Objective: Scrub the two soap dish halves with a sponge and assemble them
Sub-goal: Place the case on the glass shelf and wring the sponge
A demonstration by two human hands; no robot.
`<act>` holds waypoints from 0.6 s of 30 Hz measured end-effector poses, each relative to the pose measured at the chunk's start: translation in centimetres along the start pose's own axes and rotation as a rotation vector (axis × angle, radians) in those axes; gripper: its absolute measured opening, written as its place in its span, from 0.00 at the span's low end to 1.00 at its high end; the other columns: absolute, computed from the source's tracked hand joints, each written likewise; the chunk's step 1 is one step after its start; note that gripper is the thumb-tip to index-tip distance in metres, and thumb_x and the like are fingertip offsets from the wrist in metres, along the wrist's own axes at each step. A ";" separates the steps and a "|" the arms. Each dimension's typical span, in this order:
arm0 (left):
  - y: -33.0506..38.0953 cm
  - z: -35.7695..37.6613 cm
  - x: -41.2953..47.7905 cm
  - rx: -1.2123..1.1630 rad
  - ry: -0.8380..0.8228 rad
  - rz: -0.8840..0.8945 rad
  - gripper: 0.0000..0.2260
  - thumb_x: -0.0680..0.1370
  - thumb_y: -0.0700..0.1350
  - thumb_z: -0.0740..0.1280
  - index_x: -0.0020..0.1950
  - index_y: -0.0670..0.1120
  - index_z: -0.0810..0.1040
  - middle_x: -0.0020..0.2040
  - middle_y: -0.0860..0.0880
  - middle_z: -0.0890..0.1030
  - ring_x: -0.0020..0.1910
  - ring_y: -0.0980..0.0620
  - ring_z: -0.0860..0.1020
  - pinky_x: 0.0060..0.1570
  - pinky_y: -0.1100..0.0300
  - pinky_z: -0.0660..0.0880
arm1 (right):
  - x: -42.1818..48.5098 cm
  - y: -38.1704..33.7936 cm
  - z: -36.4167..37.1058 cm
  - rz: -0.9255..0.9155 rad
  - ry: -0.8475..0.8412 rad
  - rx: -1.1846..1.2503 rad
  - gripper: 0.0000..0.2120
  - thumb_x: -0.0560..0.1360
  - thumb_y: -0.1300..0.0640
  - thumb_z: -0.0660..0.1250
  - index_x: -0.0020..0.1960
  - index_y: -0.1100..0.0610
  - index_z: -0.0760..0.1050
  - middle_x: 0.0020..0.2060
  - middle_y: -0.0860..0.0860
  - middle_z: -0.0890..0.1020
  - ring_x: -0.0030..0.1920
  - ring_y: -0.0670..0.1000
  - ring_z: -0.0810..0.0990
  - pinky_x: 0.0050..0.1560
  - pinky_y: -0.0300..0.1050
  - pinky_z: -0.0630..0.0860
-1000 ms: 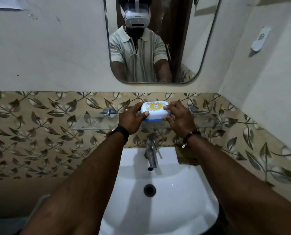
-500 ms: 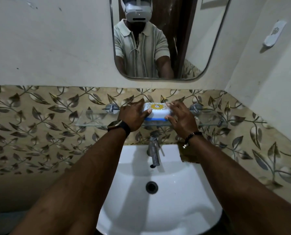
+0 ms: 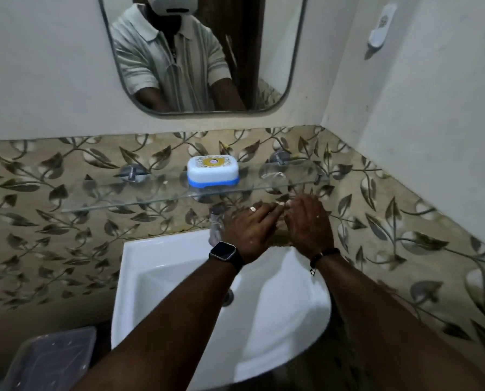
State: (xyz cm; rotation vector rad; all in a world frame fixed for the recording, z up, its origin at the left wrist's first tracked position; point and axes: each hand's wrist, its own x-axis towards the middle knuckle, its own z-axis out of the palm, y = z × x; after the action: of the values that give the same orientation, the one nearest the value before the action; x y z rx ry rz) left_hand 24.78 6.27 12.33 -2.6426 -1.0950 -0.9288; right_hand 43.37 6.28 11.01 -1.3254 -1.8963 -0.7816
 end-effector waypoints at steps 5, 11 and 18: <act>0.6 4.6 0.2 -0.031 -0.281 -0.133 0.23 0.79 0.43 0.61 0.74 0.46 0.70 0.72 0.44 0.74 0.63 0.37 0.75 0.58 0.48 0.74 | -3.5 1.5 1.6 0.071 -0.239 -0.014 0.13 0.75 0.63 0.64 0.59 0.64 0.77 0.53 0.61 0.81 0.53 0.62 0.80 0.57 0.54 0.78; -0.3 10.8 0.4 -0.006 -0.441 -0.227 0.22 0.81 0.44 0.62 0.75 0.43 0.68 0.75 0.42 0.68 0.71 0.38 0.68 0.71 0.48 0.64 | -4.9 3.0 5.2 0.095 -0.519 -0.033 0.17 0.68 0.65 0.72 0.57 0.63 0.79 0.52 0.59 0.82 0.50 0.61 0.81 0.50 0.54 0.79; -2.6 16.1 0.4 0.055 -0.560 -0.238 0.25 0.82 0.43 0.60 0.79 0.41 0.60 0.80 0.41 0.59 0.79 0.43 0.58 0.78 0.51 0.46 | -6.8 4.2 9.0 0.152 -0.824 0.001 0.21 0.65 0.64 0.76 0.57 0.62 0.79 0.54 0.58 0.82 0.55 0.62 0.80 0.55 0.52 0.79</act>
State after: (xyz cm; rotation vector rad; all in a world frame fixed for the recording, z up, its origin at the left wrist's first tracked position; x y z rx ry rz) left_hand 31.11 13.86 -0.61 -2.8419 -1.5441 -0.1631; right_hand 47.29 10.98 0.61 -1.9558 -2.3419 -0.1383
